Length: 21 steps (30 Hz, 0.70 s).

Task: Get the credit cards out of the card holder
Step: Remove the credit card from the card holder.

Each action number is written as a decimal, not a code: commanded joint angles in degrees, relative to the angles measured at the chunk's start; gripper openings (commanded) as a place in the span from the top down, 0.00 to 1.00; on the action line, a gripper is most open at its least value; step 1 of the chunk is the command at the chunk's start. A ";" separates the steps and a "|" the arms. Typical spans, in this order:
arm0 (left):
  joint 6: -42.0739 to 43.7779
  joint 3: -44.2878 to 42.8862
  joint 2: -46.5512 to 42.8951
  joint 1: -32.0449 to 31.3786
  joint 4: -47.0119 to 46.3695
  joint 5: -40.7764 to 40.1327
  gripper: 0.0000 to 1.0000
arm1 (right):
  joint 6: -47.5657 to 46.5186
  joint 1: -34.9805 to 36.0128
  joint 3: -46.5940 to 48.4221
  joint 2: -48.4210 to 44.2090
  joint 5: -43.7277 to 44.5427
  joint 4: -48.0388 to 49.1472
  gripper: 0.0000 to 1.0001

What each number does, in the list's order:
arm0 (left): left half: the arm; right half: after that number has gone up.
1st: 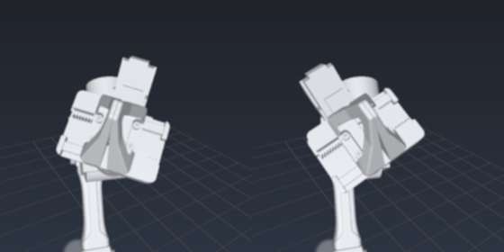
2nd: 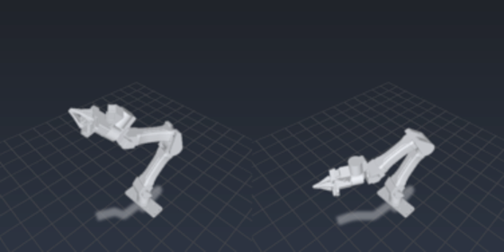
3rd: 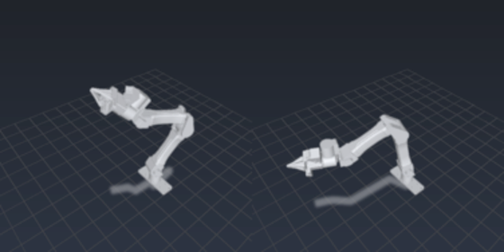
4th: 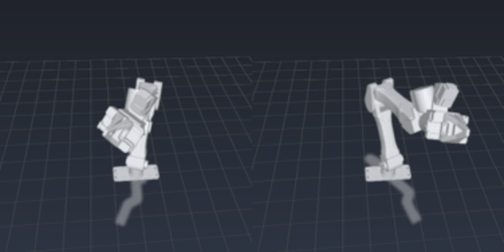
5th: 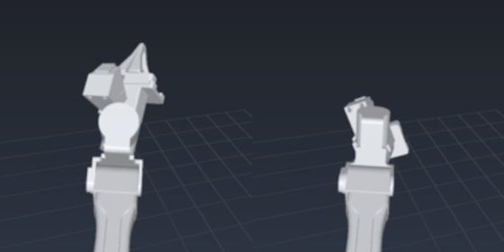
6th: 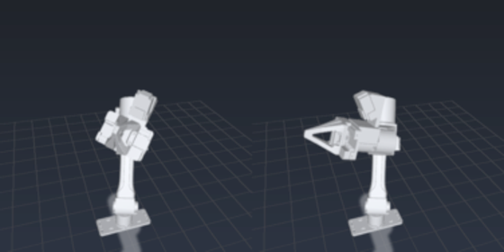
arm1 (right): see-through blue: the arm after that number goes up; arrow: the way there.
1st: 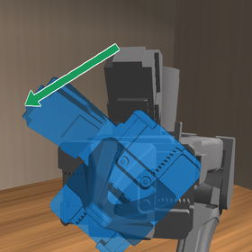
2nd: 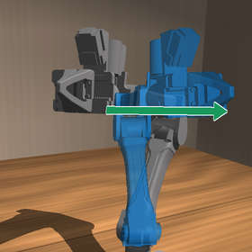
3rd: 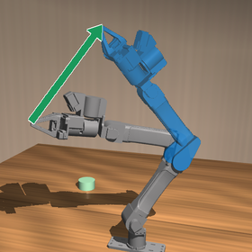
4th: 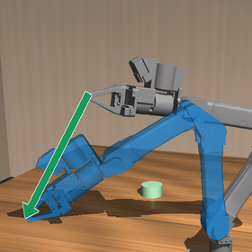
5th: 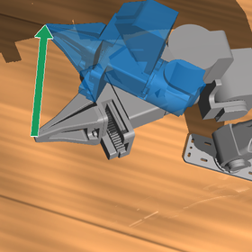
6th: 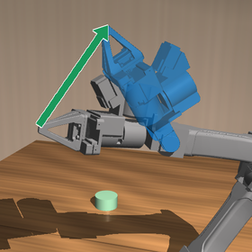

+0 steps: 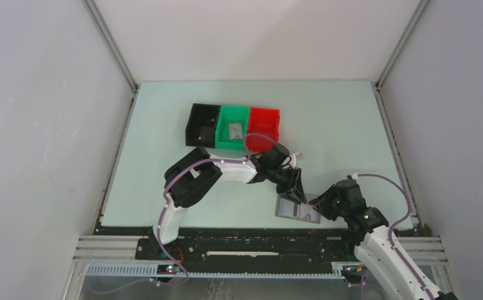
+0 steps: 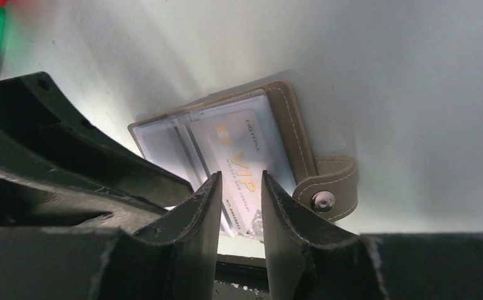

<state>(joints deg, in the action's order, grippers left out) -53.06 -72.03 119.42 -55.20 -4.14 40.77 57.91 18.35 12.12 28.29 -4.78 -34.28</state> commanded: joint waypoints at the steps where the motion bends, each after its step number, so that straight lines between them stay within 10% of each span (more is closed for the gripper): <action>1: -0.31 -0.56 0.97 -0.08 1.38 1.39 0.61 | 0.21 -0.33 -0.25 -2.28 1.95 -0.91 0.62; 21: 1.03 -2.58 2.85 0.27 5.26 1.30 0.62 | -0.52 -0.33 1.14 -2.39 4.78 -3.49 0.62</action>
<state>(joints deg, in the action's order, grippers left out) -52.97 -72.16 121.60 -55.20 -0.38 41.36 57.89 18.35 12.03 26.37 -1.96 -36.03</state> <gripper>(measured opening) 0.385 0.380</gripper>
